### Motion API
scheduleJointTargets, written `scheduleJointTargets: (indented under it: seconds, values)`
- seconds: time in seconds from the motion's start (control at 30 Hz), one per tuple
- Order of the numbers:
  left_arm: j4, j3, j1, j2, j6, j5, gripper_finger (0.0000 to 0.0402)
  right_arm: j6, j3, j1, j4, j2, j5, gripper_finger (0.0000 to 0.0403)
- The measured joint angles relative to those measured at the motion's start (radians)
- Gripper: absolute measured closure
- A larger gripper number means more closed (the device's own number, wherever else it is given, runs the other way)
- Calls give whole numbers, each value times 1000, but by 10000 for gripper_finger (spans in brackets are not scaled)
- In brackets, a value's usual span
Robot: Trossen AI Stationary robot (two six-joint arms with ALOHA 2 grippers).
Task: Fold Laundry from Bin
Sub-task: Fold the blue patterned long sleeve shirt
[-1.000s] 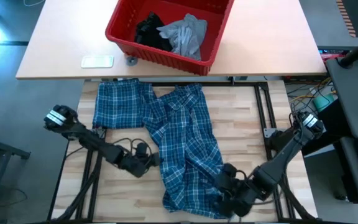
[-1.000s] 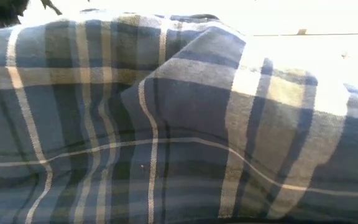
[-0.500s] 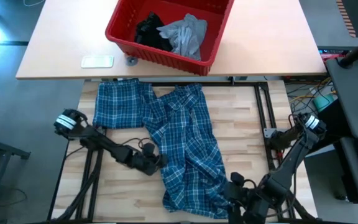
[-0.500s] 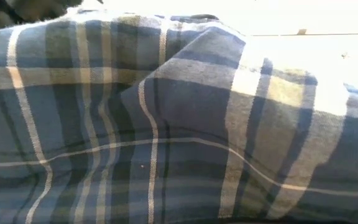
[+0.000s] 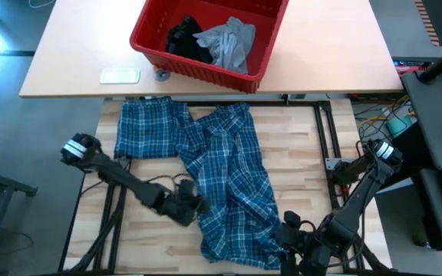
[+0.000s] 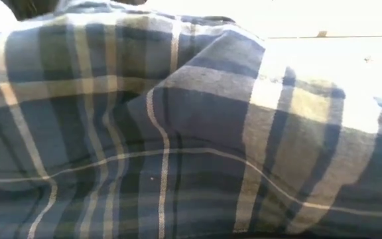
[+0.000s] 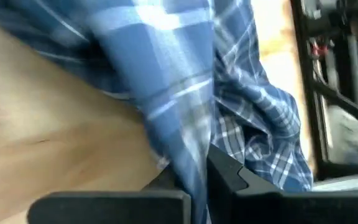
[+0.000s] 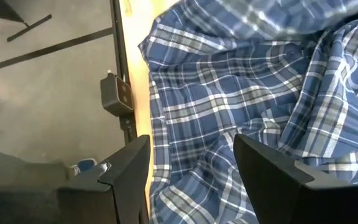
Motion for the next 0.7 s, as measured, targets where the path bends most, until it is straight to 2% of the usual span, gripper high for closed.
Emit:
scheduleJointTargets:
  seconds: [0.07,0.13,0.23,0.3,0.4,0.5,0.6,0.7]
  values:
    - [-279,94,-66,-34,-91,-98,401,-1,-1,0,0,0,8,177]
    - [-565,212,-138,-38,-225,-149,401,-9,-5,-1,-1,7,55,177]
    - [-996,369,-227,-4,-434,-147,401,-47,-5,-7,10,43,133,177]
    - [-1118,427,-262,27,-468,-120,401,-74,-6,-24,15,79,142,177]
    - [-1060,465,-265,52,-458,-95,401,-78,-5,-34,14,132,137,177]
    - [-978,443,-263,75,-441,-5,401,-68,1,-37,31,154,119,177]
    - [-836,337,-265,52,-450,101,391,-47,5,-28,51,144,104,177]
    - [-586,161,-264,-12,-484,119,363,-41,5,-18,48,130,104,177]
